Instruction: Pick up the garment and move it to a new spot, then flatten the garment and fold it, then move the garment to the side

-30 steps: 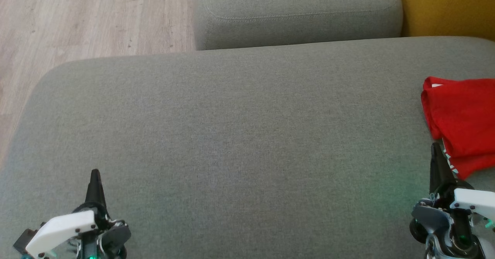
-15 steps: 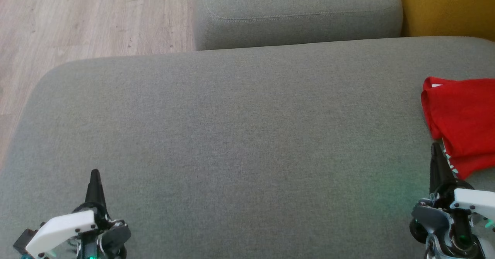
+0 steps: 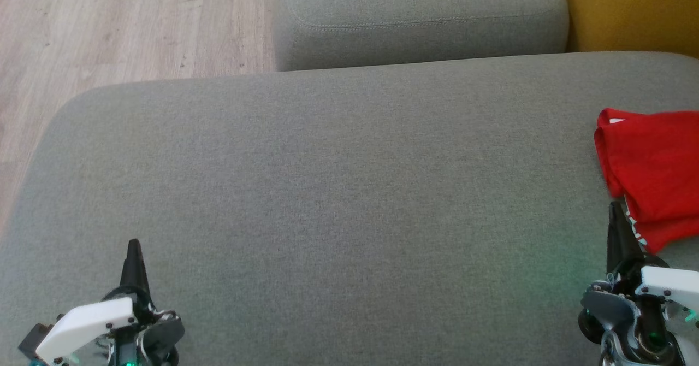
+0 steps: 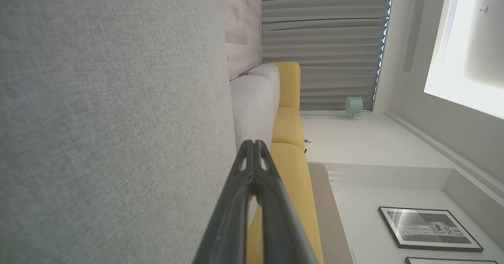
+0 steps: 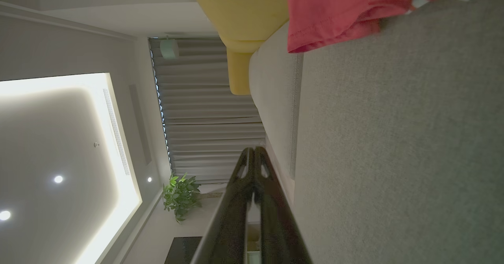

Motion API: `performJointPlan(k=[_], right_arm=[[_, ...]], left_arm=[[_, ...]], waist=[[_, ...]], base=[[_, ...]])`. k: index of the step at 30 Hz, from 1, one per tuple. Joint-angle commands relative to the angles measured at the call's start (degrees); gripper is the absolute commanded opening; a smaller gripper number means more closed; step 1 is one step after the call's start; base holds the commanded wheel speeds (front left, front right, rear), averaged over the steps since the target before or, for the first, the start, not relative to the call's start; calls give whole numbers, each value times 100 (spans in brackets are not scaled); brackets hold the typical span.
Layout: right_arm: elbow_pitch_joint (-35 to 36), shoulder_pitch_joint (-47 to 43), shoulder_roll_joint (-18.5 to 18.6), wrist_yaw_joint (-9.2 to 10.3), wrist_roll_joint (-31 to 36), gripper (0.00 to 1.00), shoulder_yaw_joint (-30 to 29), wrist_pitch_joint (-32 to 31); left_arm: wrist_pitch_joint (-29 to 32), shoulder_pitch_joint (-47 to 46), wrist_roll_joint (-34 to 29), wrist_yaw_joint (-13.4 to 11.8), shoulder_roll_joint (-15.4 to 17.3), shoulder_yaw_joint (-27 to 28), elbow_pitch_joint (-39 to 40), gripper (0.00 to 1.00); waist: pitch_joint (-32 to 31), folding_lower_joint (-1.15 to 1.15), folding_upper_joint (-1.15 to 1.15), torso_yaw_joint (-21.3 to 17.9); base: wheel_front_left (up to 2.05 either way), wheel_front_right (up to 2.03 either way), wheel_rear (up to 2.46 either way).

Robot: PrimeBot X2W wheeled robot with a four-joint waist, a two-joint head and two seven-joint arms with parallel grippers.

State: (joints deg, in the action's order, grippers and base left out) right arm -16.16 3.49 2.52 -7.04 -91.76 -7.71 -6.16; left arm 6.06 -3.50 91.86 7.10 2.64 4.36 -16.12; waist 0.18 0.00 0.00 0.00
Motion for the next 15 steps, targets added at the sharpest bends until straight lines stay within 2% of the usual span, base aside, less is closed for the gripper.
performJointPlan(k=[1, 15], right_arm=[[213, 269, 36, -45, -40, 0, 118, -33], [213, 269, 36, -45, -40, 0, 119, -33]], left_arm=[[43, -269, 30, 38, 23, 216, 206, 0], [43, -269, 30, 38, 23, 216, 207, 0]], waist=[[0, 0, 0, 0], [0, 0, 0, 0]], base=[[0, 0, 0], [0, 0, 0]])
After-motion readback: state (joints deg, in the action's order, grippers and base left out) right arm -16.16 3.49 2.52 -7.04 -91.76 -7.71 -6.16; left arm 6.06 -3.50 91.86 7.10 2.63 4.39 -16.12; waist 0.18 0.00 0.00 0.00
